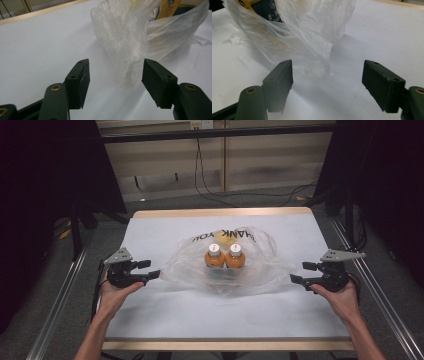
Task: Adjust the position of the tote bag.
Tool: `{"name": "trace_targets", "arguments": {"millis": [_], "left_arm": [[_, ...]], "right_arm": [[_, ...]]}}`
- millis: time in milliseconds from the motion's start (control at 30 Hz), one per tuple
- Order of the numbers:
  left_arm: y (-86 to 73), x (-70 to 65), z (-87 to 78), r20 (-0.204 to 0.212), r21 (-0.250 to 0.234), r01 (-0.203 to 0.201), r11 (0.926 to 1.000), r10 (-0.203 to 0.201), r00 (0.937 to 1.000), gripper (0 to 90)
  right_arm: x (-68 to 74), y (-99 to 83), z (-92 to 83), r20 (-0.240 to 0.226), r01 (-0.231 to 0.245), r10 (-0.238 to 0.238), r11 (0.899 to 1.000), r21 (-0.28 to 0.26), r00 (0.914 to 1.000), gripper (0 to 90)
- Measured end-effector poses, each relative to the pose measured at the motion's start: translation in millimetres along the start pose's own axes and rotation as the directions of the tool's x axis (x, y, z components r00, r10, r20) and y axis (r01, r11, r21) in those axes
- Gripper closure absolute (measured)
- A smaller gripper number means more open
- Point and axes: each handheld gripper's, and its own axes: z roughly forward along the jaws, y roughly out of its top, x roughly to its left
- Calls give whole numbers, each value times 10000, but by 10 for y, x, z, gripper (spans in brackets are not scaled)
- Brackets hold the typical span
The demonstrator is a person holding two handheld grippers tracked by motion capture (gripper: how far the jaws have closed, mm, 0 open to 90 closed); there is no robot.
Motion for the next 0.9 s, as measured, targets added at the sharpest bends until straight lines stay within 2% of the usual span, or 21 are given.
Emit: {"name": "trace_targets", "arguments": {"millis": [67, 167, 233, 300, 367, 433, 500, 533, 567, 600, 667, 700, 733, 833, 900], "left_arm": [[40, -27, -11, -136, -99, -67, 9999, 65, 9999, 399], [155, -104, -21, 44, -406, -408, 9983, 410, 9991, 459], [233, -151, 14, 153, -443, -544, 9975, 551, 9984, 465], [354, -199, 135, 284, -303, -814, 9962, 823, 9962, 465], [447, -241, 260, 532, -239, -957, 9951, 969, 9939, 459], [529, -267, 374, 534, -134, -1137, 9934, 1142, 9920, 448], [584, -266, 464, 666, -69, -1175, 9930, 1177, 9908, 439], [603, -275, 503, 759, -60, -1070, 9942, 1072, 9913, 434], [631, -264, 555, 878, 65, -1228, 9924, 1217, 9887, 428], [639, -263, 593, 978, 36, -1172, 9931, 1163, 9884, 419], [651, -242, 674, 906, 308, -1224, 9920, 1192, 9887, 415], [641, -232, 723, 1039, 283, -1106, 9935, 1071, 9888, 410], [631, -214, 773, 981, 476, -1178, 9919, 1127, 9888, 410], [586, -177, 906, 1106, 755, -1054, 9916, 968, 9891, 423], [555, -159, 1001, 971, 1194, -1153, 9861, 1040, 9898, 473]], "right_arm": [[32, 2, -58, 53, 66, -65, 9998, -197, 10000, 245], [75, 42, -115, -23, 269, -270, 9988, -400, 9996, 269], [122, 103, -103, -60, 498, -501, 9980, -392, 9987, 269], [147, 178, -49, -199, 613, -623, 9970, -468, 9979, 274], [183, 319, 73, -354, 810, -830, 9951, -562, 9959, 282], [226, 439, 186, -574, 956, -995, 9931, -680, 9934, 289], [268, 531, 294, -742, 1114, -1166, 9912, -711, 9904, 304], [290, 573, 354, -819, 1178, -1236, 9904, -722, 9889, 309], [302, 599, 401, -906, 1211, -1271, 9902, -694, 9877, 310], [316, 633, 485, -1028, 1297, -1353, 9898, -594, 9854, 310], [339, 662, 620, -1289, 1387, -1422, 9897, -361, 9814, 310], [348, 667, 671, -1279, 1470, -1489, 9888, -240, 9805, 308], [358, 669, 735, -1314, 1557, -1556, 9878, -98, 9790, 308], [347, 654, 910, -1345, 1607, -1555, 9866, 290, 9786, 309], [312, 635, 1019, -1372, 1510, -1424, 9870, 544, 9802, 357]]}}
